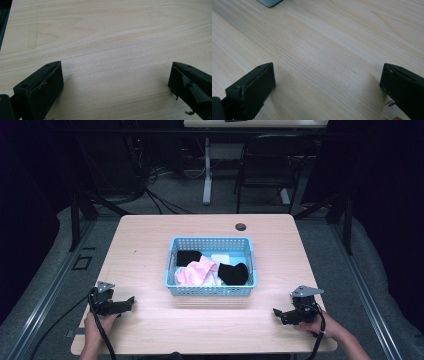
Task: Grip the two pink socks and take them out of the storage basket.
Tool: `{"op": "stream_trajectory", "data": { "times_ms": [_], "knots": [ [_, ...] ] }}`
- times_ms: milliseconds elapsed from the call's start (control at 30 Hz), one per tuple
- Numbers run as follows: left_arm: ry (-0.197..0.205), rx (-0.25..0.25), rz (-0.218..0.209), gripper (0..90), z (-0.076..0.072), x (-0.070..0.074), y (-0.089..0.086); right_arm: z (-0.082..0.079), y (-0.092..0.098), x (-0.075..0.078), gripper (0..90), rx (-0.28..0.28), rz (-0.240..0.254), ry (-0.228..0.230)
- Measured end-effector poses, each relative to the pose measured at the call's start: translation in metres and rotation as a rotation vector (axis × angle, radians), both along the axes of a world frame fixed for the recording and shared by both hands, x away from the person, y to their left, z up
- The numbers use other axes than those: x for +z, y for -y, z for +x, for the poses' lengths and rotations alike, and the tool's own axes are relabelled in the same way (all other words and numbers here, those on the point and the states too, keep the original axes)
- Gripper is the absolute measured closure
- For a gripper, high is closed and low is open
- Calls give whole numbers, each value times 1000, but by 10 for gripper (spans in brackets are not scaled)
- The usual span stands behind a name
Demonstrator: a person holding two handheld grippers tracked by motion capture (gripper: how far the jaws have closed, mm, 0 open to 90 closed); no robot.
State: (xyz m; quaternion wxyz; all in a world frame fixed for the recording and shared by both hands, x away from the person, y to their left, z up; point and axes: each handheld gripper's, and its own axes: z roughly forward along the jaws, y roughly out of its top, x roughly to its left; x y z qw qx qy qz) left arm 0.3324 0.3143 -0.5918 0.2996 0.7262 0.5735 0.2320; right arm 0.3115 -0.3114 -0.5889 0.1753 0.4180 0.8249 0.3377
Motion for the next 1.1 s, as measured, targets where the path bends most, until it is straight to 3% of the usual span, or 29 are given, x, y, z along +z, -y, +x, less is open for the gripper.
{"op": "stream_trajectory", "data": {
  "times_ms": [500,767,933,1100],
  "knots": [
    [2,1,0,0,-1,0,0,0,0,0,0,-1,-1,-1],
    [-43,-16,4,0,3,4,-1,0,0,0,0,-1,-1,-1],
    [-41,-17,-19,0,2,18,0,0,0,0,0,0,-1,-1],
    [-36,-38,-8,0,-2,35,2,0,0,0,0,0,0,-1]
  ]
}}
